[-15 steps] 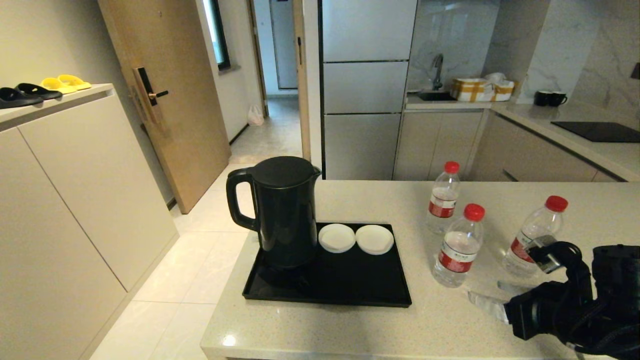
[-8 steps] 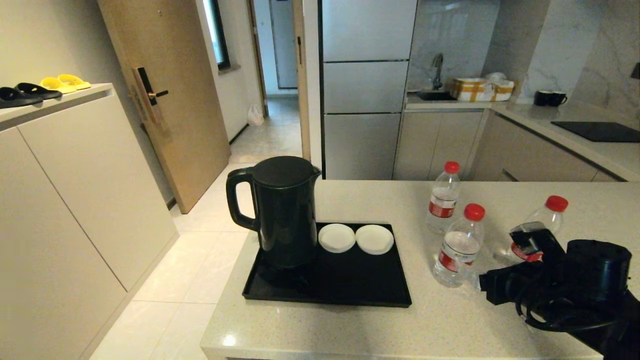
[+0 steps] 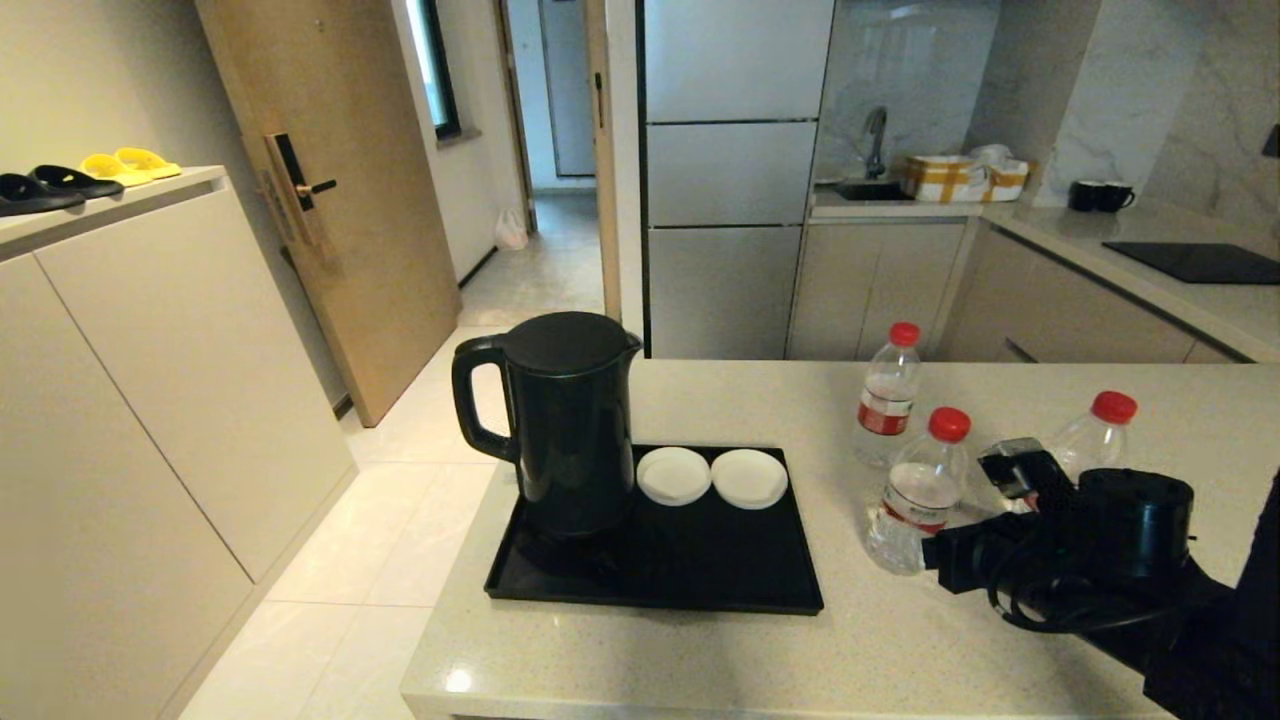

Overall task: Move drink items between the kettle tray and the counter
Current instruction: Return the bottled water to its original position

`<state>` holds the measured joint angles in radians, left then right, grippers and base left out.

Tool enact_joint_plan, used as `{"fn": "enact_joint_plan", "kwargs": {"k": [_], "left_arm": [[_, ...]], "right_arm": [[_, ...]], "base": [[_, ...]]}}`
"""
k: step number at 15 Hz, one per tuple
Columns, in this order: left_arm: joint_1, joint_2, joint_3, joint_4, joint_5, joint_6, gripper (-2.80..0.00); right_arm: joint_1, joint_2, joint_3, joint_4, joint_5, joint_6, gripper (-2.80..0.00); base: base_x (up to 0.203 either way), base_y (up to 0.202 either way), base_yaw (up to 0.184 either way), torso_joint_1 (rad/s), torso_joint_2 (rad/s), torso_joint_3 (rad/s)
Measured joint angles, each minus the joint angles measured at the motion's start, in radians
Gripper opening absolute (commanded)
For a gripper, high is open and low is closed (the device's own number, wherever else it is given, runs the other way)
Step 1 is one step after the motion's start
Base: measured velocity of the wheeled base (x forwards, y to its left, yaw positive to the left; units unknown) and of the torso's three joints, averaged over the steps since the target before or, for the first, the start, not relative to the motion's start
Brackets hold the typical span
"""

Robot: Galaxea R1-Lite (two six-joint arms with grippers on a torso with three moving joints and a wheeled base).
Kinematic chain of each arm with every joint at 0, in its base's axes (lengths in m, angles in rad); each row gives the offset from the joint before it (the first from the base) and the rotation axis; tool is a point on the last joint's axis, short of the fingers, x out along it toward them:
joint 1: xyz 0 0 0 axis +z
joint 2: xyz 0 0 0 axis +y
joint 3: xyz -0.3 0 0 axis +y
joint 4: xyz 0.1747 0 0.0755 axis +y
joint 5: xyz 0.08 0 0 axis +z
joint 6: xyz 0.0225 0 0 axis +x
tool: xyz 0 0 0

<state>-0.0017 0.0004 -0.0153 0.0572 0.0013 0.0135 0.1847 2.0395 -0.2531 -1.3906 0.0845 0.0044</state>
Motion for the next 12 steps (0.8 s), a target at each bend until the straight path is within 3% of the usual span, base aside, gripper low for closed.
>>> {"fn": "enact_joint_plan", "kwargs": {"k": [7, 9, 12], "left_arm": [[0.0, 0.0, 0.0, 0.0, 0.0, 0.0, -2.8], [0.0, 0.0, 0.0, 0.0, 0.0, 0.0, -2.8], [0.0, 0.0, 0.0, 0.0, 0.0, 0.0, -2.8]], "right_arm": [[0.007, 0.001, -0.108, 0.071, -0.004, 0.014, -2.8], [0.034, -0.056, -0.164, 0.176, -0.004, 0.049, -2.8], [0.121, -0.14, -0.314, 0.437, -0.006, 0.105, -2.8]], "base": [[0.0, 0.0, 0.0, 0.0, 0.0, 0.0], [0.0, 0.0, 0.0, 0.0, 0.0, 0.0], [0.0, 0.0, 0.0, 0.0, 0.0, 0.0]]}}
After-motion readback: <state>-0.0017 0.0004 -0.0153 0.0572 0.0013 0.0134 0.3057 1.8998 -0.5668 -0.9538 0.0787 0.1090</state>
